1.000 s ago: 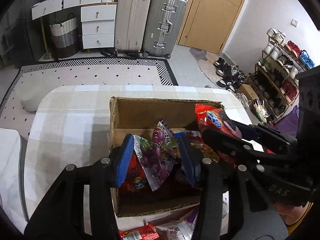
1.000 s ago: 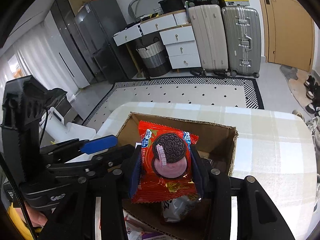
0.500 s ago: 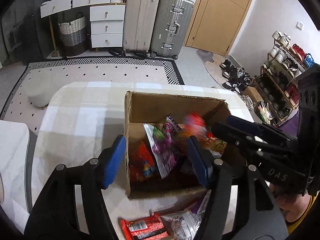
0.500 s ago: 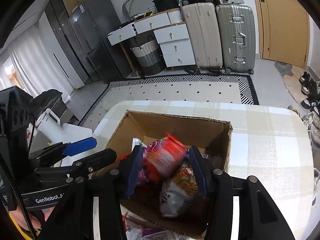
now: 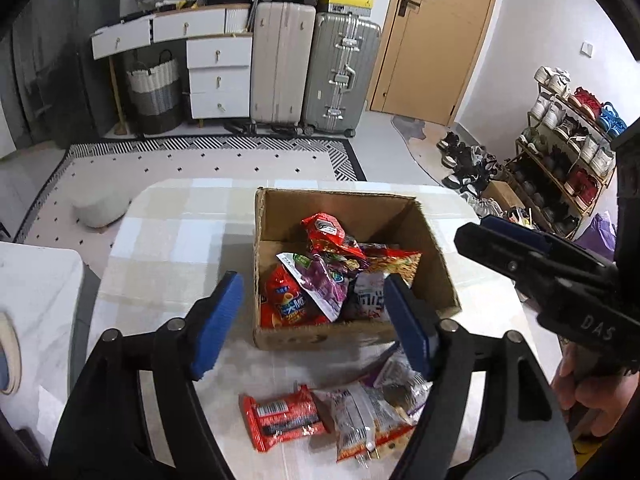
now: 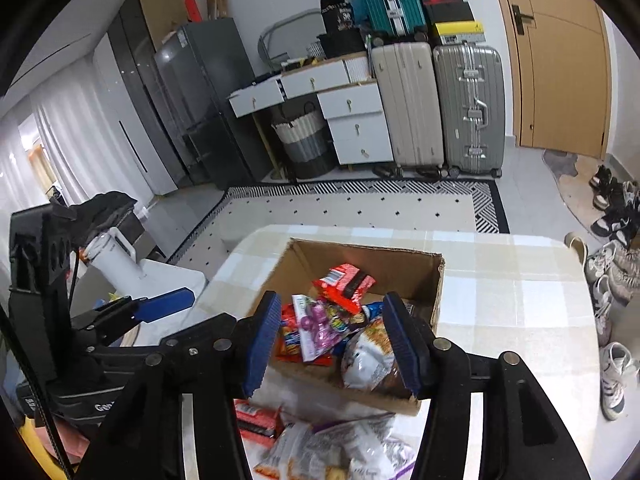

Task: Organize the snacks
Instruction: 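Move both tools back toward the remaining snacks on the table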

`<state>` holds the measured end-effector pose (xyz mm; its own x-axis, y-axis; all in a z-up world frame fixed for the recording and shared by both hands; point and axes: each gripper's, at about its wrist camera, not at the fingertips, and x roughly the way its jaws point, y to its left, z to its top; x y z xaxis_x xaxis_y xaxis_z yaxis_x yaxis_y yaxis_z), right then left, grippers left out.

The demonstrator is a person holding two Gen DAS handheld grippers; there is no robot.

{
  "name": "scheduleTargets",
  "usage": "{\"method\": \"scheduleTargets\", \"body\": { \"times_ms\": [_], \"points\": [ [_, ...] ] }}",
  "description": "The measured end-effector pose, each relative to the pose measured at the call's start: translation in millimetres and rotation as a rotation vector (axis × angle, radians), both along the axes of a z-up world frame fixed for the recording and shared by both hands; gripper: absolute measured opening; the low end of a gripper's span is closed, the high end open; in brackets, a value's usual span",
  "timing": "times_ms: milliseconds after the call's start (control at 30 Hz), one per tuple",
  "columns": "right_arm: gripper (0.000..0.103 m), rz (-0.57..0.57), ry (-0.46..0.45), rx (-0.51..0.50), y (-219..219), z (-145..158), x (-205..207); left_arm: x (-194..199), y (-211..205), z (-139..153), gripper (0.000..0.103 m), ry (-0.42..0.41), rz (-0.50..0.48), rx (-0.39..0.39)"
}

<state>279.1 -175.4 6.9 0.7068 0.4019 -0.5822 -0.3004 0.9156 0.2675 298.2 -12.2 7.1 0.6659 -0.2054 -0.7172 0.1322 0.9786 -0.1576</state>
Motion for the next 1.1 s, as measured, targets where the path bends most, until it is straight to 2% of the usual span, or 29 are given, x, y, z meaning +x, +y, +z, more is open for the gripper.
{"method": "scheduleTargets", "body": {
  "times_ms": [133, 233, 300, 433, 600, 633, 667, 733, 767, 867, 1100],
  "points": [
    [0.056, 0.055, -0.021, -0.022, 5.2, 19.1, -34.8, -33.7, -5.0, 22.5, 0.078, -0.045, 0.002, 0.018],
    [0.056, 0.058, -0.116, -0.056, 10.7, 37.2, -75.8, -62.4, -6.6, 39.9, 0.079, -0.089, 0.008, 0.017],
    [0.057, 0.078, -0.146, -0.049, 14.4, 47.9, -97.9, -83.6, -7.1, 51.5, 0.081, -0.116, 0.011, 0.009],
    [0.073, 0.081, -0.219, -0.019, 15.3, 66.3, -148.2, -128.1, -5.9, 71.2, 0.082, -0.166, 0.017, 0.0],
    [0.074, 0.076, -0.305, 0.014, 11.1, 79.5, -213.4, -186.1, 1.8, 88.6, 0.083, -0.225, 0.024, 0.007],
    [0.075, 0.072, -0.316, 0.023, 8.0, 79.3, -221.0, -200.3, 5.1, 91.1, 0.084, -0.236, 0.025, -0.004],
    [0.081, 0.063, -0.331, 0.037, 5.1, 79.3, -233.4, -210.9, 8.5, 92.3, 0.087, -0.244, 0.027, -0.014],
    [0.088, 0.043, -0.356, 0.065, -0.4, 77.0, -254.8, -235.4, 16.3, 93.0, 0.096, -0.264, 0.041, -0.024],
    [0.089, 0.032, -0.372, 0.077, -3.0, 74.4, -266.8, -251.4, 19.4, 93.2, 0.103, -0.281, 0.052, -0.025],
    [0.089, 0.009, -0.384, 0.09, -7.5, 65.6, -291.0, -288.0, 27.8, 91.1, 0.103, -0.311, 0.066, -0.018],
    [0.097, -0.042, -0.369, 0.134, -20.9, 31.2, -326.5, -345.4, 41.5, 67.3, 0.103, -0.299, 0.073, -0.041]
  ]
}}
